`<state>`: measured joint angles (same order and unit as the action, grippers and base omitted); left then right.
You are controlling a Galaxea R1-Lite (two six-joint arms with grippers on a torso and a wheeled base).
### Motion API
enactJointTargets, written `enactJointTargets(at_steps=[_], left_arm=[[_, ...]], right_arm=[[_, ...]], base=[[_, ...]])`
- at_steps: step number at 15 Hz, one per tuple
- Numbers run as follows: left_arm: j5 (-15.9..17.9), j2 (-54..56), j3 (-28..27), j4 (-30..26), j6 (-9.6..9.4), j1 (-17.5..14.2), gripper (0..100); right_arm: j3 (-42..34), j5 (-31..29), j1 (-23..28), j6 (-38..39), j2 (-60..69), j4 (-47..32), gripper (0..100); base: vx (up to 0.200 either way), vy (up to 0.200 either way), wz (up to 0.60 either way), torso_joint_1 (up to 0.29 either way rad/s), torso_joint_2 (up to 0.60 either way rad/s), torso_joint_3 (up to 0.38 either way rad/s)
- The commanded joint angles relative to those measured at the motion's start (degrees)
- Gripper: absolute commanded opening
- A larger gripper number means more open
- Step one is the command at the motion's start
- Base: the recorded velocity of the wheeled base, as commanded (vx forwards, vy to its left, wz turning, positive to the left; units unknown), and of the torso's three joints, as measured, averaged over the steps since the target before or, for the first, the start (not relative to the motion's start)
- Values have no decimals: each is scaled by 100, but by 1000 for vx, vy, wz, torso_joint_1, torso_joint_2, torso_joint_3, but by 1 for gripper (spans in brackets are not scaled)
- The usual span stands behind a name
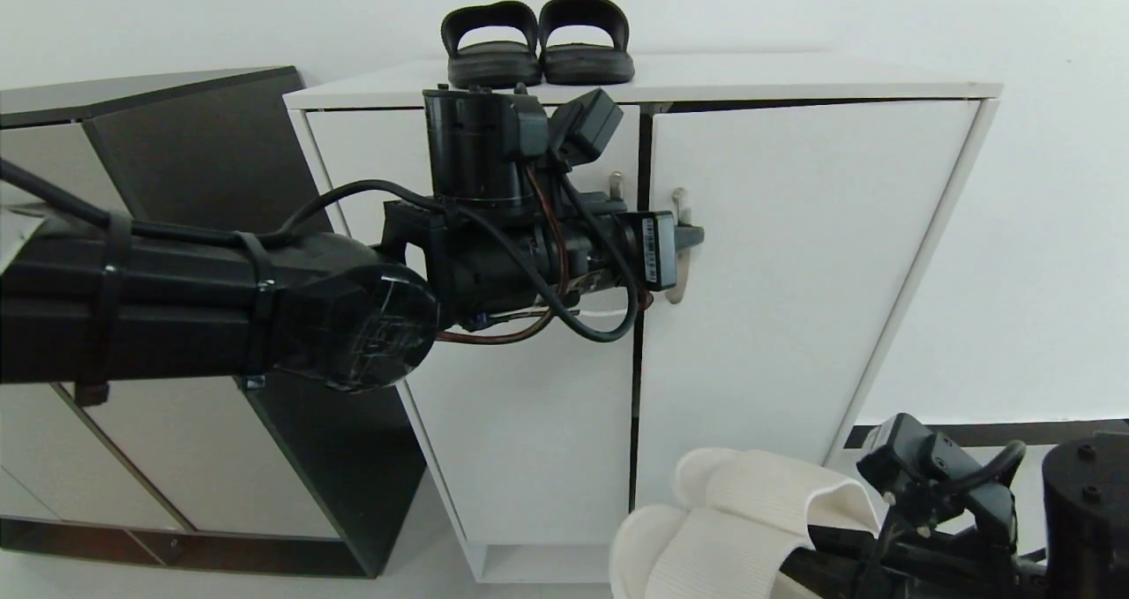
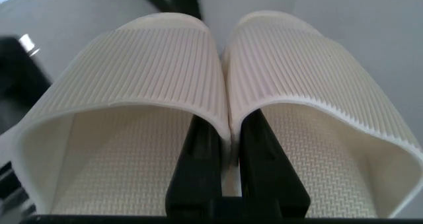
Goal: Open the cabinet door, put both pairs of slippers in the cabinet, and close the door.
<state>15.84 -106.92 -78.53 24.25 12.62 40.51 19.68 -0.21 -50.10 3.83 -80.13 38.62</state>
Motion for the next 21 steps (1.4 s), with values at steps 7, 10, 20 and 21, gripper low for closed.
enactJointTargets(at_steps=[7,10,20,21], left_arm=[[69,1613,1754,221,13,177,0],[69,1895,1947,221,30,1,0],[473,770,629,186,479,-562,0],[473,559,347,177,487,-535,0]], right_arm=[[-377,557,1,-295,375,-12,0],[-386,557,-8,-312,349,-12,0],[-386,548,-8,-312,366,-12,0],[-386,548,-8,-312,366,-12,0]], base=[[0,0,0,0,0,0],[0,0,0,0,0,0],[0,0,0,0,0,0],[0,0,0,0,0,0]])
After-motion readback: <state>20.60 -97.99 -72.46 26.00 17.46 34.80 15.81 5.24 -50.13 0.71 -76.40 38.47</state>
